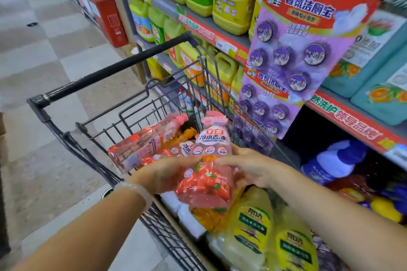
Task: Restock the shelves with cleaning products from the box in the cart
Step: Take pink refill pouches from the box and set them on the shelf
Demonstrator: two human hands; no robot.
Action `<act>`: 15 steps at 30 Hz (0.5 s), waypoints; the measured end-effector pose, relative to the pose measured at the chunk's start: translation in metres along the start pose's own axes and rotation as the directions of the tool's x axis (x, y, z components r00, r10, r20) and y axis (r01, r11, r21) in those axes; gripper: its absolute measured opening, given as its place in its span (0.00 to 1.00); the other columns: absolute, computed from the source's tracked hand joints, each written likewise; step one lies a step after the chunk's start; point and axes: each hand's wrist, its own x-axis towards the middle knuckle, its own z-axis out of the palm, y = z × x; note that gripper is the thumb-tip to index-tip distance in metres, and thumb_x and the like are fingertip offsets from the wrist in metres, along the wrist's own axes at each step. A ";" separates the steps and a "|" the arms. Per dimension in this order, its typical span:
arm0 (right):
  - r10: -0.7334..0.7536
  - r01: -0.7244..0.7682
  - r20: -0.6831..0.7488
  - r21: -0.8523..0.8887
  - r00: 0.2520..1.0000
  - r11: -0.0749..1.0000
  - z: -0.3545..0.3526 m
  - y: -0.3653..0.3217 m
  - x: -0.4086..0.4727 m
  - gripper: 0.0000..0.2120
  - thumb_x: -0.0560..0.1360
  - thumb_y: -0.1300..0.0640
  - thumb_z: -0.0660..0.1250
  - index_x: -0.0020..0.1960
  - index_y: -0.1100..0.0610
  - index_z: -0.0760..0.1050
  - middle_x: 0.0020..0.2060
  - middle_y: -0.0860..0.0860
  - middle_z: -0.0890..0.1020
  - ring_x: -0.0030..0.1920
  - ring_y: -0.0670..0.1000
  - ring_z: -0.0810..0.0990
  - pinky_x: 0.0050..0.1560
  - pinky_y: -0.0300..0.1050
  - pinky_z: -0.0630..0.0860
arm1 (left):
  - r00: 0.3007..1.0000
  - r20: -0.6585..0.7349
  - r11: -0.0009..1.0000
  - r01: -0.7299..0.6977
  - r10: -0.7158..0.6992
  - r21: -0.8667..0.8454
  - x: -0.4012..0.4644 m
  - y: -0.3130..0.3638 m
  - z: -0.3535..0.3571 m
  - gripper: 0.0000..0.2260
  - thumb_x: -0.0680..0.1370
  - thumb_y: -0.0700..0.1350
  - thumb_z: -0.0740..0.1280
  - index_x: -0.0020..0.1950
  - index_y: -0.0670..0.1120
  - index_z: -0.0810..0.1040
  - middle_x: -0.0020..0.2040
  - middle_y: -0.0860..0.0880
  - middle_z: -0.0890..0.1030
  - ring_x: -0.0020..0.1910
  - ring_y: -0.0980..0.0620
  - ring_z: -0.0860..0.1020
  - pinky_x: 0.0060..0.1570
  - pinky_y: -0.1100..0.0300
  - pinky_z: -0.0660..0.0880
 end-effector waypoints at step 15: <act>-0.536 0.528 -0.207 -0.094 0.819 0.844 -0.100 -0.002 -0.224 0.26 0.69 0.64 0.73 0.63 0.52 0.68 0.49 0.50 0.81 0.40 0.44 0.81 0.29 0.36 0.76 | 0.830 0.195 0.729 -0.553 0.523 0.404 -0.086 0.036 0.205 0.14 0.66 0.34 0.75 0.46 0.45 0.77 0.33 0.49 0.83 0.26 0.56 0.80 0.25 0.67 0.74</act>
